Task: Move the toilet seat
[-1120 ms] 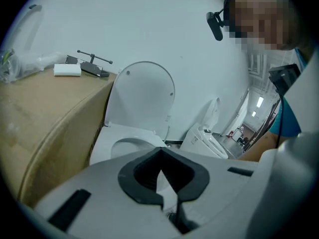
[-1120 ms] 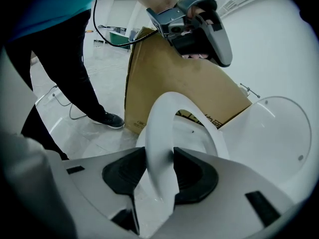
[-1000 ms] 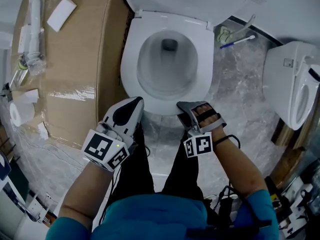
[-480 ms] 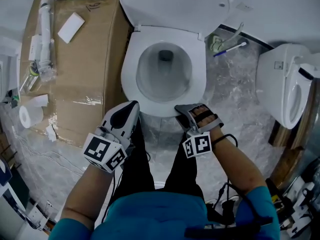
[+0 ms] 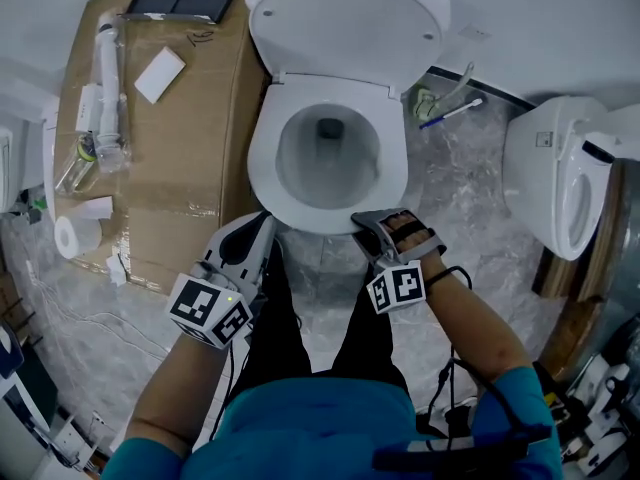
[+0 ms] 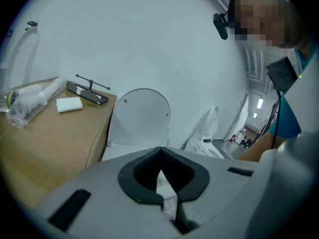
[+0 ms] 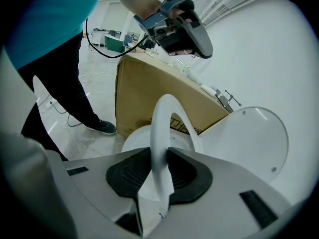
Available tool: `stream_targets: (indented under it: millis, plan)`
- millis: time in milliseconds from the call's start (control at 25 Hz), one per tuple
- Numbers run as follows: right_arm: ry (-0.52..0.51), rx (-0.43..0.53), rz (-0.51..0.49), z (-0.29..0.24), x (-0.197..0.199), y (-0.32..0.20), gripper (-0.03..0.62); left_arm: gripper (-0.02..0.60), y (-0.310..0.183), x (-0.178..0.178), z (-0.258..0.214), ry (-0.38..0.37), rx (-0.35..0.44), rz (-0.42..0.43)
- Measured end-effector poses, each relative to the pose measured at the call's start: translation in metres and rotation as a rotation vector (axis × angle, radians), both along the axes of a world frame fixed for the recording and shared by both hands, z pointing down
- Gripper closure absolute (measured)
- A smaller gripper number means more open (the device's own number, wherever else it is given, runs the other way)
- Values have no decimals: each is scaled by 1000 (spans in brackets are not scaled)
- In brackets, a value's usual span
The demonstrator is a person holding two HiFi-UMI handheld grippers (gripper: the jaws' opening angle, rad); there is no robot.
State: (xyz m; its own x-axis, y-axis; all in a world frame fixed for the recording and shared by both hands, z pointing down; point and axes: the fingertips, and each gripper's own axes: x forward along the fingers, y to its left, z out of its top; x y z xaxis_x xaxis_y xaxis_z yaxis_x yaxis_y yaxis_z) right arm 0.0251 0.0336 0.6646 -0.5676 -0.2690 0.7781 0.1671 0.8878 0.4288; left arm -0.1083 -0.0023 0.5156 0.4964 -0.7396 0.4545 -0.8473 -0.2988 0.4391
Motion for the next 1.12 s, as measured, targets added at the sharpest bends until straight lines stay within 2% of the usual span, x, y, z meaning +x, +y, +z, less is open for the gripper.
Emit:
stream_targets:
  millis: [560, 1120]
  plan:
    - [-13, 35, 21, -43, 0, -28, 519, 595, -9, -1, -45, -8, 38, -10]
    - [-27, 33, 30, -62, -3, -42, 526, 595, -15, -5, -60, -10, 48, -18]
